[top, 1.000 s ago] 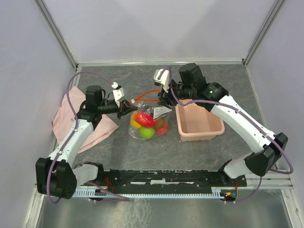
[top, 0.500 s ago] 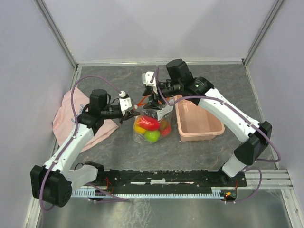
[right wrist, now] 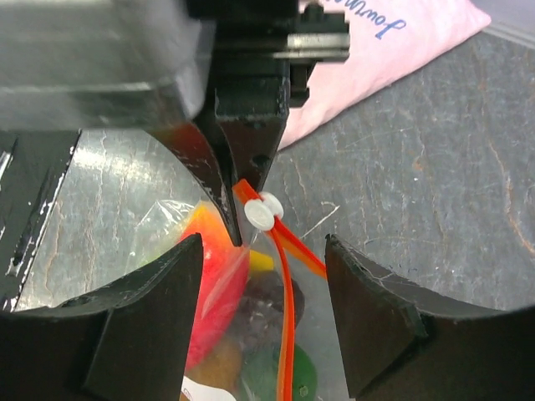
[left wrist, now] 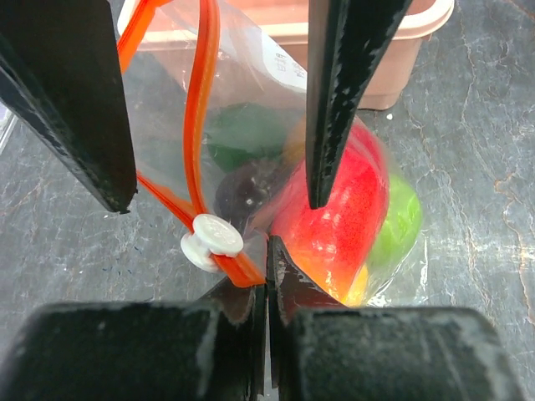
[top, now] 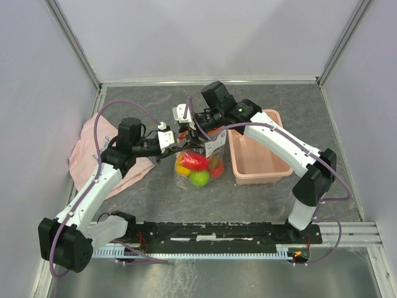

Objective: Place the food in the zip-top bag and seal the zipper

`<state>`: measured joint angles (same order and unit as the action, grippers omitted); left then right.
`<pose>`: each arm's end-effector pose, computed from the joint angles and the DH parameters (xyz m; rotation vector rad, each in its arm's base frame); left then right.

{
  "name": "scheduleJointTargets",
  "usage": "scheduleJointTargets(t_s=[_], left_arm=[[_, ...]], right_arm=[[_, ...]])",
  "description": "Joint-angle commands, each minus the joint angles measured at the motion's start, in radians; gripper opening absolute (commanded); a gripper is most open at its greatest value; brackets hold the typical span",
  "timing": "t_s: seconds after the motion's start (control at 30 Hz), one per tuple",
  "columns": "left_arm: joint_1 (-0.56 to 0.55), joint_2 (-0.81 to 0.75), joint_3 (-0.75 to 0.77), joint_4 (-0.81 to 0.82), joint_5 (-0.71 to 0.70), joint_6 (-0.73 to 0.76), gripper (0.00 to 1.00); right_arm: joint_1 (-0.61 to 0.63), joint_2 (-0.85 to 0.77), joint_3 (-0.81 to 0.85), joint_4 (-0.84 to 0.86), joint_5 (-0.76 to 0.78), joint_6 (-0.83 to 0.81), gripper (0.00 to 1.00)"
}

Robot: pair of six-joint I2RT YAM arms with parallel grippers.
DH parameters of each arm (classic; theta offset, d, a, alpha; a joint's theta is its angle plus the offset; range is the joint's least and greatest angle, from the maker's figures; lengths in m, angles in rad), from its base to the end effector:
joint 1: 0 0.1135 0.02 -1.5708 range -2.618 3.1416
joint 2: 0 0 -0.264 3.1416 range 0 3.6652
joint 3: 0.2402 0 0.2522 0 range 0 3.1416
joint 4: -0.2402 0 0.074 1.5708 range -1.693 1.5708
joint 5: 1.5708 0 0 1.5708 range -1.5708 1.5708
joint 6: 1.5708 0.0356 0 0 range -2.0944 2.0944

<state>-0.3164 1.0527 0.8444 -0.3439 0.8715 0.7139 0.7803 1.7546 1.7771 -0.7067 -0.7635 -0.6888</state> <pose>0.2043 -0.0955 0.3001 1.3725 1.4168 -0.6609 0.2592 0.2912 0.3755 -1.7358 1.3138 0.9040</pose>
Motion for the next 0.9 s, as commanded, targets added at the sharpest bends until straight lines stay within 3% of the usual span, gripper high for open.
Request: scheduleJointTargets(t_s=[0.0,0.37,0.6,0.7,0.87], left_arm=[[-0.009,-0.034,0.035,0.019,0.003,0.053,0.03],[-0.013,-0.040,0.031,0.013,-0.019,0.066,0.03],[-0.014,-0.041,0.011,0.046,-0.022,0.054,0.03],[-0.013,-0.049,-0.023,0.130,-0.033,0.000,0.04],[-0.012,-0.065,-0.075,0.289,-0.012,-0.101,0.24]], right_arm=[[-0.007,0.022,0.066,-0.061,-0.001,-0.081,0.68],[-0.014,0.114,0.181,-0.233,-0.001,-0.155,0.49],[-0.032,0.099,0.224,-0.342,0.044,-0.167,0.13],[-0.030,0.050,0.185,-0.285,0.045,-0.101,0.06],[-0.028,-0.079,-0.007,-0.007,0.114,0.053,0.01]])
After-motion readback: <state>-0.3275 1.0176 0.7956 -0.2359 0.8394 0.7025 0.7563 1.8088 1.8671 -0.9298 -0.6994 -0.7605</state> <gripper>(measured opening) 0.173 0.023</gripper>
